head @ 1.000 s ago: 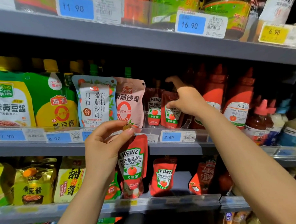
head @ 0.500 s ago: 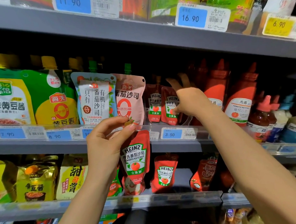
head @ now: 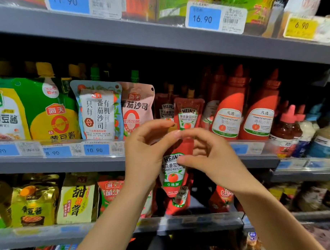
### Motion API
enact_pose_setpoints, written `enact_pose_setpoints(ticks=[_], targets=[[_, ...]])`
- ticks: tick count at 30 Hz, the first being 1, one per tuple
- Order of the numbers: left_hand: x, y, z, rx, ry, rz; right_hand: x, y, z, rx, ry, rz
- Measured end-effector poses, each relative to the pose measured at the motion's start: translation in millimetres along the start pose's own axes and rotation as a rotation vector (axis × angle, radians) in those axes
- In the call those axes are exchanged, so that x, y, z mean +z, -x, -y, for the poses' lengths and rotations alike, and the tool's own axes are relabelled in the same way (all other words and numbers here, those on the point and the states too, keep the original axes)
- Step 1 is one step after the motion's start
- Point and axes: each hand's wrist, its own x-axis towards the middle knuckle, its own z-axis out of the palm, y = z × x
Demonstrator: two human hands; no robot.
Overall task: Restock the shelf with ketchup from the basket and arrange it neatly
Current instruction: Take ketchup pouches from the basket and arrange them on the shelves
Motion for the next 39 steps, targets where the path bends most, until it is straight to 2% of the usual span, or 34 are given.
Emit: enact_pose_setpoints(ticks=[5, 8, 10, 12, 15, 18, 21, 22, 24, 30, 36, 39], targets=[[2, -2, 3, 0.203, -0.250, 0.069, -22, -23, 0, -0.041, 0.001, -0.185], [-22, -9, 19, 0.436, -0.740, 0.021, -42, -51, 13, -0.107, -0.058, -0.397], [-35, -16, 34, 0.551, -1.022, 0.076, -49, -75, 17, -0.143, 0.047, -0.507], [-38, -20, 47, 0.596, -1.235, 0.168, -43, -99, 10, -0.100, 0.213, -0.519], [-40, -24, 62, 0.622, -1.449, 0.254, -20, -112, -17, 0.043, 0.404, -0.362], [-43, -24, 69, 0.670, -1.463, 0.253, -7, -107, -23, 0.041, 0.488, -0.279], [-43, -24, 70, 0.713, -1.430, 0.231, -6, -101, -13, -0.005, 0.917, -0.194], [-43, -25, 70, 0.722, -1.423, 0.224, -6, -99, -11, -0.005, 0.988, -0.159], [-42, -25, 70, 0.731, -1.410, 0.211, -3, -97, -10, 0.013, 0.982, -0.115], [-42, -24, 70, 0.719, -1.375, 0.216, 2, -102, -18, 0.040, 0.986, -0.186], [-43, -22, 66, 0.684, -1.370, 0.266, 0, -88, -13, -0.025, 1.142, -0.205], [-37, -11, 64, 0.667, -1.276, 0.277, -6, -68, -7, -0.090, 1.076, -0.270]])
